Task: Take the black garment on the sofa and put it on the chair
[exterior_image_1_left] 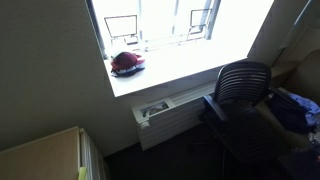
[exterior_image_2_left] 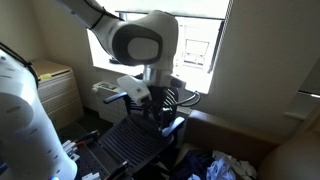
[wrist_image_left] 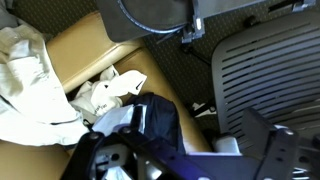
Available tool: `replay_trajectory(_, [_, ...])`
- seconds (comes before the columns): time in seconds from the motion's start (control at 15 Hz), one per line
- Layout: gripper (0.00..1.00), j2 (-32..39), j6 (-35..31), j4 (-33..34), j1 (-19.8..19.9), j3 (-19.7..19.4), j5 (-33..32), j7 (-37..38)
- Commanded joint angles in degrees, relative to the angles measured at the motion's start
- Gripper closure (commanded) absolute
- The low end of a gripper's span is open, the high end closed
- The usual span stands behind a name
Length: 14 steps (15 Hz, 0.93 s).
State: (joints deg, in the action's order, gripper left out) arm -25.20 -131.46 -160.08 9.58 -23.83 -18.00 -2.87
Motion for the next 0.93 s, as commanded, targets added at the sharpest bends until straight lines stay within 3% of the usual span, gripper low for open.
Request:
replay_trajectory(0.0, [0.0,14.75,-5.98,3.8,-5.25,1.07,6.37,11.54])
replay_trajectory(0.07, [0.0,7.32,-5.88,0.39,2.42,3.61,4.14,4.64])
replay_trajectory(0.2, [0.0,12.82,-6.05,2.18,-0.63,4.83,6.61,9.14])
replay_trajectory(0.27, [0.0,12.56,-9.65,1.21,-0.37,5.65,3.93,12.63])
replay_trajectory(0.33, [0.0,15.22,-16.3,0.98,-0.17,6.08,5.37,16.12])
replay_trajectory(0.53, [0.0,20.93,-30.07,1.74,2.58,6.91,7.82,18.06])
replay_trajectory(0.73, [0.0,28.37,-44.1,4.11,2.61,6.57,16.98,16.59])
replay_trajectory(0.8, [0.0,31.59,-49.17,5.51,0.22,4.77,21.26,15.7])
replay_trajectory(0.87, [0.0,34.21,-53.06,7.15,0.39,6.26,25.99,15.34])
